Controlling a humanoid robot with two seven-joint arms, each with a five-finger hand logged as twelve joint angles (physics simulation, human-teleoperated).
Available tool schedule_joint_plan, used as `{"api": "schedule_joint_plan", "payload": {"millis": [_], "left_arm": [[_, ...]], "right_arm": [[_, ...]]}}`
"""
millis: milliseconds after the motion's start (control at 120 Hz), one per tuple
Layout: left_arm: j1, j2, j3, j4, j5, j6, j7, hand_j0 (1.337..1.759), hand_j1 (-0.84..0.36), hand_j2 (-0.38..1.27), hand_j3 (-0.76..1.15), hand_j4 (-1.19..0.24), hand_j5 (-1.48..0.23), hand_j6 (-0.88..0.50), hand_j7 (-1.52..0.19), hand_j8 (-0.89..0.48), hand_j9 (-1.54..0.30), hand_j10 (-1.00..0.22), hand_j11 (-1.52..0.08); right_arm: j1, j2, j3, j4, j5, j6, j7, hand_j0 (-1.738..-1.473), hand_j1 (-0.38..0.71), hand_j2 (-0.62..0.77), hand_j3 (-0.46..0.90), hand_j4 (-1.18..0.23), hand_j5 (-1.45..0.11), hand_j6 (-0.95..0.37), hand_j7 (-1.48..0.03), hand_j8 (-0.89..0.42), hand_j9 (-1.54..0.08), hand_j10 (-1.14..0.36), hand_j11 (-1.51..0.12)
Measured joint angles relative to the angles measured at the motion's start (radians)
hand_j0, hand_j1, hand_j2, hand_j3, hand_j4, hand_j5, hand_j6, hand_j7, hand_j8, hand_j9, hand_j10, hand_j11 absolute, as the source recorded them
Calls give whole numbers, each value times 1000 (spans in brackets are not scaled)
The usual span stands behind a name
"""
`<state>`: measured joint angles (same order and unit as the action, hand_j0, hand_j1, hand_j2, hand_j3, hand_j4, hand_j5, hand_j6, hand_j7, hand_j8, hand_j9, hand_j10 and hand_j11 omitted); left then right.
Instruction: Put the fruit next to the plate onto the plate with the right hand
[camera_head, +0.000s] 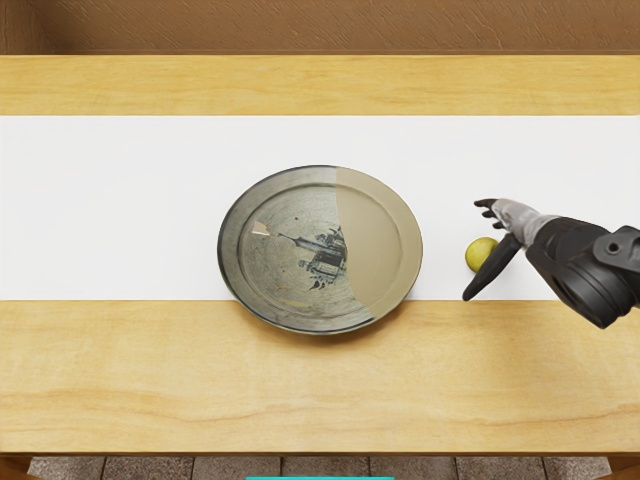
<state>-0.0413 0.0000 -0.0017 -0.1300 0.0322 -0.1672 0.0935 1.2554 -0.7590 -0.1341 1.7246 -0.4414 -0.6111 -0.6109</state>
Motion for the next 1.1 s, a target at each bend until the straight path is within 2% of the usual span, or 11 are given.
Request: {"api": "schedule_joint_plan", "payload": {"millis": [283, 425, 500, 750, 1100], "left_arm": [[1, 0, 0, 0, 0, 0, 0, 1658, 69, 47, 0, -234, -304, -234, -304, -234, -304, -234, -304], [1, 0, 0, 0, 0, 0, 0, 1658, 69, 47, 0, -234, -304, -234, -304, -234, -304, -234, -304], [1, 0, 0, 0, 0, 0, 0, 1658, 69, 47, 0, -234, -304, -234, -304, -234, -304, -234, -304], [1, 0, 0, 0, 0, 0, 0, 1658, 69, 47, 0, -234, -304, -234, -304, -234, -304, -234, -304], [0, 0, 0, 0, 0, 0, 0, 1658, 69, 47, 0, -234, -304, -234, -304, -234, -304, -234, -304]], "right_arm": [[1, 2, -4, -4, 3, 0, 0, -1658, -120, -37, 0, -193, -249, -194, -249, -194, -249, -169, -249], [1, 0, -29, -8, -4, 1, 0, -1658, -80, -39, 0, -249, -284, -240, -298, -113, -294, -143, -298], [1, -2, -38, -10, -2, 0, 0, -1658, -64, -42, 0, -261, -301, -252, -314, -115, -312, -149, -315], [1, -2, -45, -25, -1, 0, 0, -1658, 56, -63, 0, -353, -434, -347, -443, -252, -442, -310, -443], [-9, 7, -44, -67, 1, 0, 0, -1658, 171, -84, 0, -438, -563, -437, -566, -395, -565, -431, -566]]}}
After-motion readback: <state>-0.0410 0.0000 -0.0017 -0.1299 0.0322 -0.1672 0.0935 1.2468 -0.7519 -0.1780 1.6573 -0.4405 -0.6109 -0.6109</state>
